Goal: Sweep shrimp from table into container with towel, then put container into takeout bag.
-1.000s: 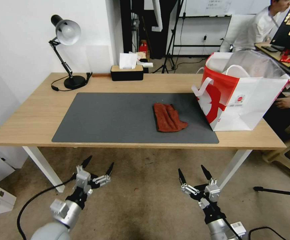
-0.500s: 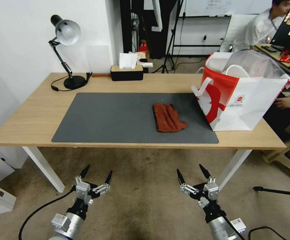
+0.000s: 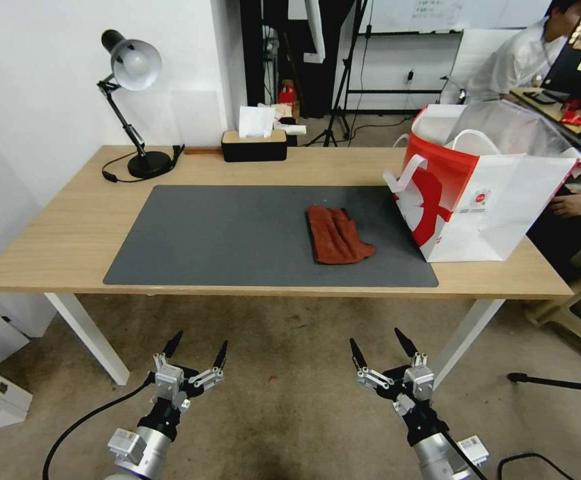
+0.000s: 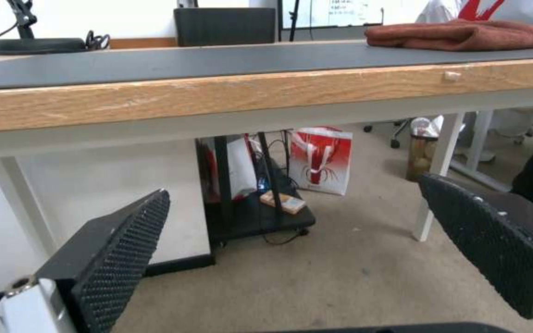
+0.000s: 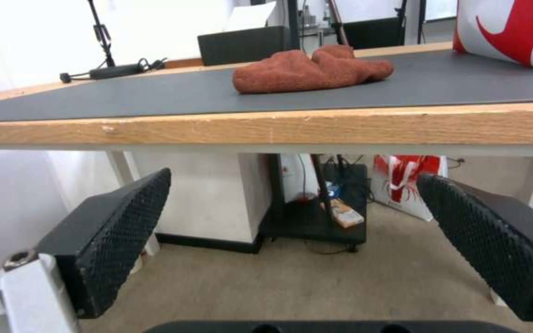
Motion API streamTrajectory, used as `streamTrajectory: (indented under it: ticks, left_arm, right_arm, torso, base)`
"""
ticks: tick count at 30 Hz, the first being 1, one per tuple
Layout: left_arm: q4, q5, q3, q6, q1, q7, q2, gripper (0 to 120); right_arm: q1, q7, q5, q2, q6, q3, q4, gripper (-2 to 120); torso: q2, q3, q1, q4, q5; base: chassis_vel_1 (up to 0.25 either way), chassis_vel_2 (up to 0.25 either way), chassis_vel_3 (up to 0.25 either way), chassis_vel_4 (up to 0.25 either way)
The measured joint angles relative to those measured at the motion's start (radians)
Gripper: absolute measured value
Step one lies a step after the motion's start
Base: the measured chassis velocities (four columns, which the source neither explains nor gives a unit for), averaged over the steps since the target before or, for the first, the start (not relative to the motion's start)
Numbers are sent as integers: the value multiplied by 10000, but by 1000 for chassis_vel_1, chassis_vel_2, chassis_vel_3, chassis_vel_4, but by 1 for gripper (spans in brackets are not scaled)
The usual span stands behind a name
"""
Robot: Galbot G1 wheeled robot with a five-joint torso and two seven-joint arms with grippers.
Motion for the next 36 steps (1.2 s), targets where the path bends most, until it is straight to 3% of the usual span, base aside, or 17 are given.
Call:
streamTrajectory:
  ticks: [36]
  left_arm:
    - [-4,-18,5,34,-8,5,12,100]
  right_arm:
    - [0,13,-6,2,5,-1,-13,100]
  torso:
    - [0,0,0,0,0]
  base:
    - [0,0,0,0]
